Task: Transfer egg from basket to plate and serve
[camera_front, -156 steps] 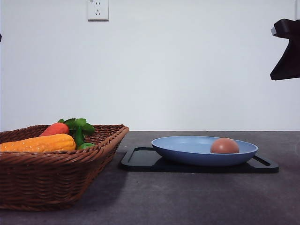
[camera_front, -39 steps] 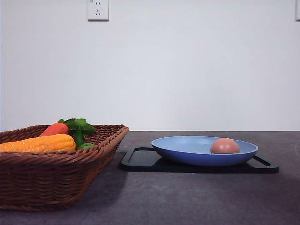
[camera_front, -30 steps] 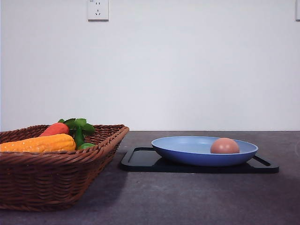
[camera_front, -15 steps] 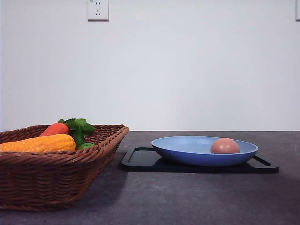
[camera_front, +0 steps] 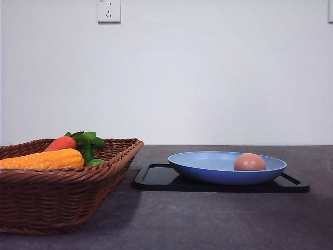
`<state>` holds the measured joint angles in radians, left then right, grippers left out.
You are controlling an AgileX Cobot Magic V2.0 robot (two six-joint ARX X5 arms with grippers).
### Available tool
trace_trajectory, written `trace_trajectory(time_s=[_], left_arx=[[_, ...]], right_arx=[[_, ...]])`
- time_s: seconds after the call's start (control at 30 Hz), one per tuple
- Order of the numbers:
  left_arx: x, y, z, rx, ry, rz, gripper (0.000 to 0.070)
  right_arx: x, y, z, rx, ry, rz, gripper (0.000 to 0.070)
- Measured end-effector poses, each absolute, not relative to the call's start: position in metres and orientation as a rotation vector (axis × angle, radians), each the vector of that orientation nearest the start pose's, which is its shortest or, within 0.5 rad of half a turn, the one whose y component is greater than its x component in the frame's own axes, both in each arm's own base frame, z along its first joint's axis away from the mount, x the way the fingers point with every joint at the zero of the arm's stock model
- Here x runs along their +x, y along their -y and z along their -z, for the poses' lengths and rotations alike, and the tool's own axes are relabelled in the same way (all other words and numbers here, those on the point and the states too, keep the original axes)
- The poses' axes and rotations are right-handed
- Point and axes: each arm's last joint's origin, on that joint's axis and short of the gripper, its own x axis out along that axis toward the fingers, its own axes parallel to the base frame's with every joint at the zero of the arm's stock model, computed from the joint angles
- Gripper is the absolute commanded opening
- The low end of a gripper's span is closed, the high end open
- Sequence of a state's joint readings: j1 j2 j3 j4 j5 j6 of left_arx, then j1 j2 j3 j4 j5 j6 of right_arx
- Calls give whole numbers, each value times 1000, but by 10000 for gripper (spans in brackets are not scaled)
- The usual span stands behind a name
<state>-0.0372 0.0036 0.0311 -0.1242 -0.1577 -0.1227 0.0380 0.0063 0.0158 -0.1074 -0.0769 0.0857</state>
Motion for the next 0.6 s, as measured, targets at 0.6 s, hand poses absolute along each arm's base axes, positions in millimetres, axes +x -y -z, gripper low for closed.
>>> trace_trajectory(time_s=[0.6], left_arx=[[95, -1, -162, -113, -89, -126, 0]], right_arx=[[96, -6, -158, 88, -103, -110, 0]])
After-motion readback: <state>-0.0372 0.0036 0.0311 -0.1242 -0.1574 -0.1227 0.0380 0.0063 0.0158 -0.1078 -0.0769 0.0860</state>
